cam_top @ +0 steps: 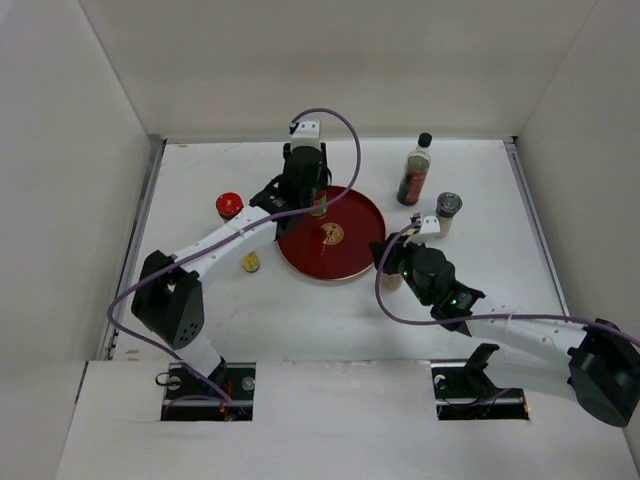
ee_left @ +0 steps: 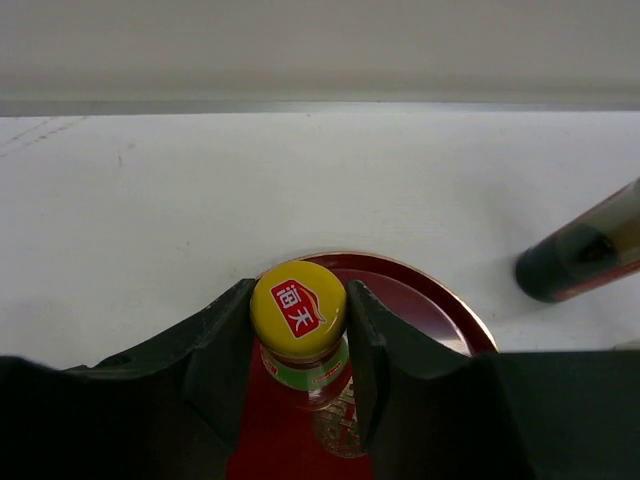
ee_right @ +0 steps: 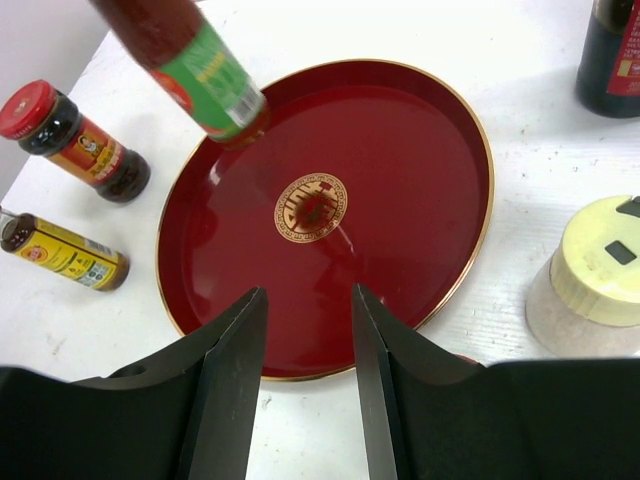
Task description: Organize the condiment bottles
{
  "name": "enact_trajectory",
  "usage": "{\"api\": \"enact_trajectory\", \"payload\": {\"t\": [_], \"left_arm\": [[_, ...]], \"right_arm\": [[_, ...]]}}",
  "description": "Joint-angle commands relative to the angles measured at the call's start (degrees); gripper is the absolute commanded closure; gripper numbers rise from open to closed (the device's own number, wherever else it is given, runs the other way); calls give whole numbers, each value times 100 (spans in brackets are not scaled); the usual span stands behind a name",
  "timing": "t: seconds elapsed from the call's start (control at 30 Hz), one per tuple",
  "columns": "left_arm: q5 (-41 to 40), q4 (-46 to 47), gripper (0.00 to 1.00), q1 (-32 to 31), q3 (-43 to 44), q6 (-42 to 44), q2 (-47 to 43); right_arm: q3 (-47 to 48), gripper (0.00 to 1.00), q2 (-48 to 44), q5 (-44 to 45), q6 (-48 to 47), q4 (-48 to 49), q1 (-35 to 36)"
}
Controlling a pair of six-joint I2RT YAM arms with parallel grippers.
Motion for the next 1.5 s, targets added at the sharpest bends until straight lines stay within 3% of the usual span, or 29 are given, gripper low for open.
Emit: {"api": "enact_trajectory", "payload": {"t": [0.0,0.47,0.6,0.73,0.97,1.23,1.37,1.47], "left_arm": [[-81,947,86,-16,432,50,148],[-46,1458,85,-42,345,129,676],[-90,1677,73,-77,29,112,676],[-221,1879,52,-104,-218,129,623],[-230,1827,37,-104,-305,165,474],[-651,1591,31,19,-1025,112,-790],[-863,880,20,334,-1745,-422,-1712],[-846,308,18,704,-2247,-915,-2276]], "right_arm": [[1,54,-98,-13,92,309,-43],[10,54,-125,-39,65,326,-69],[2,54,-151,-39,74,300,-69],[19,54,-125,-39,74,300,-69],[-25,54,-221,-30,83,309,-69],[-25,53,-213,-39,92,300,-69],[-34,51,-186,-39,109,326,-69],[-7,48,-99,-39,118,335,-69]]}}
